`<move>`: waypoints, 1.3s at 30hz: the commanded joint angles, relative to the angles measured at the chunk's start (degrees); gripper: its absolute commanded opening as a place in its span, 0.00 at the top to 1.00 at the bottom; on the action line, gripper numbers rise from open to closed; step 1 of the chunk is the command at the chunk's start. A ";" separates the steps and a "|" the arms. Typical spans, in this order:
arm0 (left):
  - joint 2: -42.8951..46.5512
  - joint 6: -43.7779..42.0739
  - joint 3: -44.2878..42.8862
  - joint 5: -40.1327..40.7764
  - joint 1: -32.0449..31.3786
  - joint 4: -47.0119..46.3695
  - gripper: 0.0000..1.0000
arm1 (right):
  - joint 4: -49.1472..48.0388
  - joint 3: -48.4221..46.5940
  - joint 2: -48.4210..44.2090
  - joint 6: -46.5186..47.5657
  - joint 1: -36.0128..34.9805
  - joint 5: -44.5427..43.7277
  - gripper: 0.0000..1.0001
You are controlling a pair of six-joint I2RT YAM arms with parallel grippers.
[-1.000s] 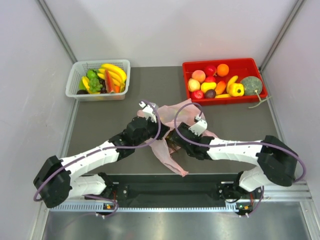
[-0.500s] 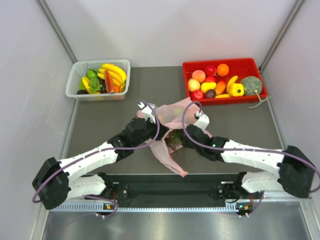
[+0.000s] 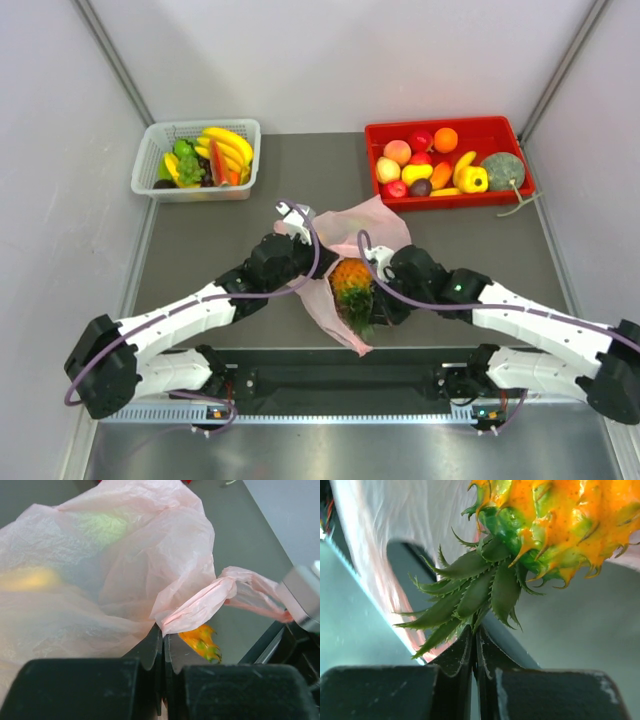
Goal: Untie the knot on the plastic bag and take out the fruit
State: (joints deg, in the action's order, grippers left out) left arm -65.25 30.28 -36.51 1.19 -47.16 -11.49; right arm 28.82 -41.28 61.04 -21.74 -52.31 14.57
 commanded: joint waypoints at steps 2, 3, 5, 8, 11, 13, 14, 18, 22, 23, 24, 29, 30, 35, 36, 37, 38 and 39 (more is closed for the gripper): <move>0.30 -1.10 -3.21 1.71 -0.04 0.58 1.00 | 7.21 -4.77 -8.81 7.40 0.20 4.86 1.00; 0.65 -1.28 -3.21 1.97 -0.04 0.67 1.00 | 8.61 -5.21 -10.05 7.76 0.28 5.12 1.00; 0.92 -1.45 -2.86 2.76 0.05 1.03 1.00 | 12.38 -6.71 -13.65 9.16 0.28 6.34 1.00; 1.27 -1.63 -2.60 3.64 0.05 1.20 1.00 | 16.86 -8.55 -17.70 11.01 0.28 10.12 1.00; 1.10 -1.63 -2.69 4.52 0.13 1.12 1.00 | 18.38 -9.96 -21.73 13.55 0.28 18.62 1.00; 0.48 -1.63 -3.04 4.52 0.05 0.76 1.00 | 17.33 -10.49 -25.24 15.40 0.28 22.41 1.00; 0.30 -1.54 -3.21 4.35 0.05 0.68 1.00 | 16.54 -10.84 -26.22 15.67 0.28 24.26 1.00; -0.93 -1.37 -4.00 3.73 0.05 0.41 1.00 | 14.07 -15.49 -30.71 16.82 0.28 21.35 1.00; -1.28 -1.10 -3.48 2.68 0.05 0.06 1.00 | 13.02 -23.39 -28.80 14.80 0.28 -2.66 1.00; -1.28 -1.10 -3.39 2.59 0.05 -0.03 1.00 | 13.10 -24.37 -27.65 15.58 0.20 -5.92 1.00; -1.28 -1.02 -3.30 2.50 0.05 0.06 1.00 | 13.02 -25.25 -26.42 16.37 0.28 -7.26 1.00; -0.05 -1.37 -3.30 2.15 0.13 0.67 1.00 | 12.32 -29.65 -18.24 18.66 0.28 -7.89 1.00; 0.04 -1.54 -3.39 2.24 0.13 0.94 1.00 | 11.88 -30.00 -17.62 18.75 0.37 -7.89 1.00; 1.01 -1.81 -3.30 2.15 0.13 1.82 1.00 | 8.63 -31.49 -18.49 19.45 1.07 -9.29 1.00; 1.09 -1.63 -3.13 1.97 0.05 1.73 1.00 | 8.45 -32.02 -18.67 19.63 1.25 -10.25 1.00; 1.09 -1.54 -3.04 1.89 0.05 1.73 1.00 | 8.27 -33.16 -18.76 19.71 1.51 -10.70 1.00; 1.09 -1.46 -2.86 1.80 0.05 1.64 1.00 | 8.18 -33.69 -18.76 19.80 1.60 -11.22 1.00; 1.18 -1.19 -2.78 1.54 0.05 1.56 1.00 | 8.44 -34.13 -18.67 19.89 1.69 -12.97 1.00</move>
State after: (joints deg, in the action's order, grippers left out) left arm -65.69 29.47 -38.22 3.68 -47.16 -8.75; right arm 42.52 -70.43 44.25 -3.44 -51.57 5.80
